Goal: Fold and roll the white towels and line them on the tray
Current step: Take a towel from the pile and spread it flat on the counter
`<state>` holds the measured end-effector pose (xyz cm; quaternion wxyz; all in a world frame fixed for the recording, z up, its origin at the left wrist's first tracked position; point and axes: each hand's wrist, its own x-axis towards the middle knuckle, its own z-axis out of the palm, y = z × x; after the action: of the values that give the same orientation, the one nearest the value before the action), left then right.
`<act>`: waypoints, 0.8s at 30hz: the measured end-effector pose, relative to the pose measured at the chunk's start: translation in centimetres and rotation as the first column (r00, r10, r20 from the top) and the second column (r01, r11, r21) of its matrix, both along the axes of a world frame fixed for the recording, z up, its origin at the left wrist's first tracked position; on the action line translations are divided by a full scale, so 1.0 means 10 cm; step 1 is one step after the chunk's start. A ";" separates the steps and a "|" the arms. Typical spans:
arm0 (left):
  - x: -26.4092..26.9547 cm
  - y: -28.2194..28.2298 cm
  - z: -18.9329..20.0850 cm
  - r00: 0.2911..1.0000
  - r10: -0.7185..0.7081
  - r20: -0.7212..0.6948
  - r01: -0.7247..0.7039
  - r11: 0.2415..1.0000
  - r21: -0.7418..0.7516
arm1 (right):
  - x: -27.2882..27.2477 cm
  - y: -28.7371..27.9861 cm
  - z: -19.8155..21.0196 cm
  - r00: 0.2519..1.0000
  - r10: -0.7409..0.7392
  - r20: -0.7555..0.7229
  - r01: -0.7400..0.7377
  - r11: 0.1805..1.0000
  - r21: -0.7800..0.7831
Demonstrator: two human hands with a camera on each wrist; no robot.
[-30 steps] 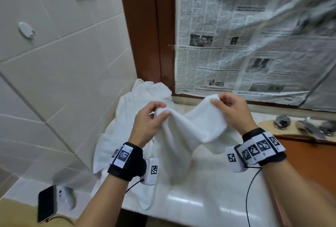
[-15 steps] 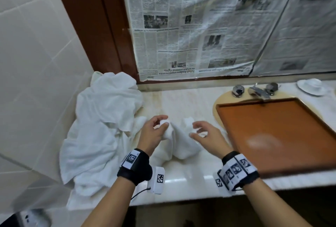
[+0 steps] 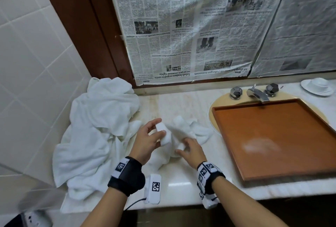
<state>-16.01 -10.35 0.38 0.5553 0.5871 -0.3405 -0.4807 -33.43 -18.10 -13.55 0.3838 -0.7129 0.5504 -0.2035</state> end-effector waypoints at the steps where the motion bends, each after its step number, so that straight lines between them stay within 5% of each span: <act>1: -0.01 0.00 0.00 0.999 -0.007 0.032 0.006 1.000 0.013 | -0.03 -0.04 0.01 0.998 -0.033 0.044 0.035 0.999 -0.026; 5: 0.10 0.11 -0.20 0.925 -0.026 0.379 -0.019 0.993 0.115 | -0.23 -0.26 0.08 0.976 -0.191 0.102 0.197 0.979 -0.059; 11: 0.20 0.13 -0.74 0.604 -0.187 0.774 -0.130 0.936 0.328 | -0.51 -0.59 -0.02 0.992 -0.076 -0.099 0.075 0.997 -0.011; 16: 0.03 -0.30 -0.77 0.552 -0.105 0.827 -0.152 0.963 0.223 | -0.39 -0.96 0.00 0.993 -0.035 -0.111 0.030 0.998 -0.052; 24: -0.20 -1.19 -0.81 0.529 -0.395 0.751 0.026 0.892 0.451 | -0.34 -1.32 -0.14 0.954 0.096 -0.283 -0.069 0.992 0.102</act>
<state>-18.01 -22.27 -7.70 0.1384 0.7929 -0.5287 -0.2696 -36.86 -31.31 -14.93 0.3400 -0.7391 0.5787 -0.0563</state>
